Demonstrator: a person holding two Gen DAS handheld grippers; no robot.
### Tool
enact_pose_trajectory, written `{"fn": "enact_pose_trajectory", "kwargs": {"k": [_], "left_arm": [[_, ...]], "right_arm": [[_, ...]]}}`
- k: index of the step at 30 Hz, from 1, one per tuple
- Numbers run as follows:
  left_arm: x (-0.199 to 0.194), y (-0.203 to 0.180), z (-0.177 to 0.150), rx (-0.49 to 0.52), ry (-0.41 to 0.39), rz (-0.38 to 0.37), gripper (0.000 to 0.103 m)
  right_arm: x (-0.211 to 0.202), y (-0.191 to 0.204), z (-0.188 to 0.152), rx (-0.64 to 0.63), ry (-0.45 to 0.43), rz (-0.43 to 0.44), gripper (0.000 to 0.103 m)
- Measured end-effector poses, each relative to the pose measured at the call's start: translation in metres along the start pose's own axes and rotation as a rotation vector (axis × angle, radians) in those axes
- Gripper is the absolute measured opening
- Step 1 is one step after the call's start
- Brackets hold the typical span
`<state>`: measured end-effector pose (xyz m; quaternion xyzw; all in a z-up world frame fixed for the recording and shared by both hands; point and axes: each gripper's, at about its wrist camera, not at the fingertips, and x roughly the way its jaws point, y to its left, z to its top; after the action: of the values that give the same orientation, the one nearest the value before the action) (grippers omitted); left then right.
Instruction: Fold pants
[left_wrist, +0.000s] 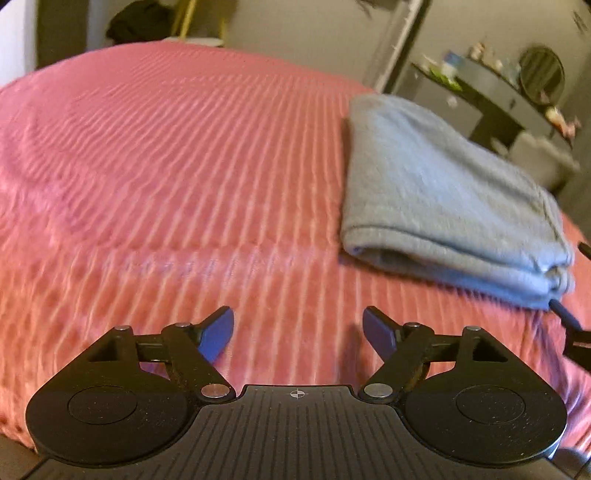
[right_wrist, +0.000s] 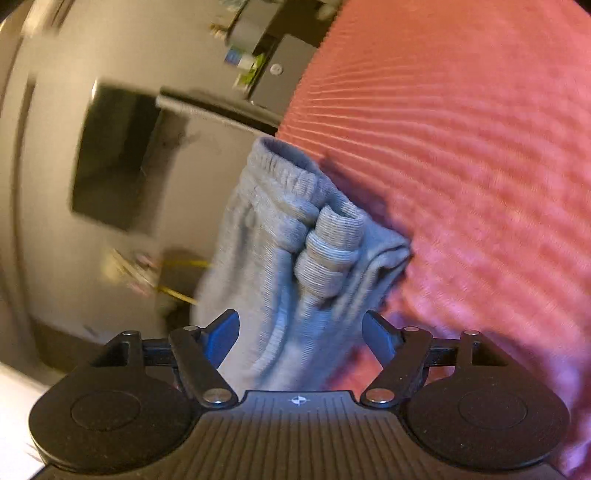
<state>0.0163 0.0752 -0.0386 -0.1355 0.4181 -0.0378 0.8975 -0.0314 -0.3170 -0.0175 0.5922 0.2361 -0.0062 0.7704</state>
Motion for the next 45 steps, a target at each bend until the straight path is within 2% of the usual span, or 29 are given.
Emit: {"fn": "enact_pose_trajectory", "kwargs": {"k": [2, 5, 11, 14, 17, 19, 20, 23, 26, 30, 33, 36, 41, 45], "left_arm": [[0.001, 0.001, -0.001, 0.003, 0.011, 0.008, 0.083], [0.003, 0.001, -0.005, 0.006, 0.013, 0.018, 0.083], [0.009, -0.006, -0.006, 0.044, 0.004, 0.032, 0.084], [0.015, -0.009, -0.008, 0.073, 0.006, 0.055, 0.087], [0.015, -0.013, -0.009, 0.091, 0.003, 0.069, 0.088], [0.012, -0.016, -0.011, 0.102, 0.007, 0.073, 0.089], [0.01, -0.017, -0.012, 0.104, 0.011, 0.076, 0.089], [-0.006, -0.019, -0.019, 0.085, 0.017, 0.064, 0.089], [-0.031, -0.021, -0.03, 0.079, -0.002, 0.039, 0.089], [-0.068, -0.03, -0.044, 0.128, -0.041, 0.047, 0.089], [-0.094, -0.034, -0.05, 0.155, -0.048, 0.06, 0.09], [-0.119, -0.035, -0.052, 0.156, -0.052, 0.075, 0.09], [-0.159, -0.035, -0.046, 0.167, -0.103, 0.098, 0.094], [-0.177, -0.042, -0.039, 0.196, -0.144, 0.127, 0.094]], "right_arm": [[0.001, -0.003, 0.0, 0.023, -0.006, 0.027, 0.075], [0.009, -0.013, 0.004, 0.045, -0.008, -0.012, 0.075], [0.002, -0.033, 0.02, 0.117, -0.114, -0.001, 0.075], [0.001, -0.04, 0.022, 0.134, -0.114, -0.009, 0.075], [-0.004, -0.026, 0.017, 0.026, -0.116, -0.111, 0.077], [-0.006, -0.01, 0.01, -0.073, -0.092, -0.178, 0.088], [-0.008, -0.003, 0.005, -0.125, -0.076, -0.21, 0.093], [-0.009, 0.022, -0.018, -0.318, 0.011, -0.295, 0.098], [-0.013, 0.045, -0.045, -0.475, 0.087, -0.342, 0.099], [-0.032, 0.073, -0.08, -0.649, 0.067, -0.391, 0.099], [-0.043, 0.083, -0.094, -0.697, 0.047, -0.426, 0.099], [-0.065, 0.086, -0.102, -0.717, -0.01, -0.414, 0.099], [-0.086, 0.09, -0.109, -0.696, -0.04, -0.396, 0.099], [-0.1, 0.102, -0.125, -0.795, -0.086, -0.386, 0.099]]}}
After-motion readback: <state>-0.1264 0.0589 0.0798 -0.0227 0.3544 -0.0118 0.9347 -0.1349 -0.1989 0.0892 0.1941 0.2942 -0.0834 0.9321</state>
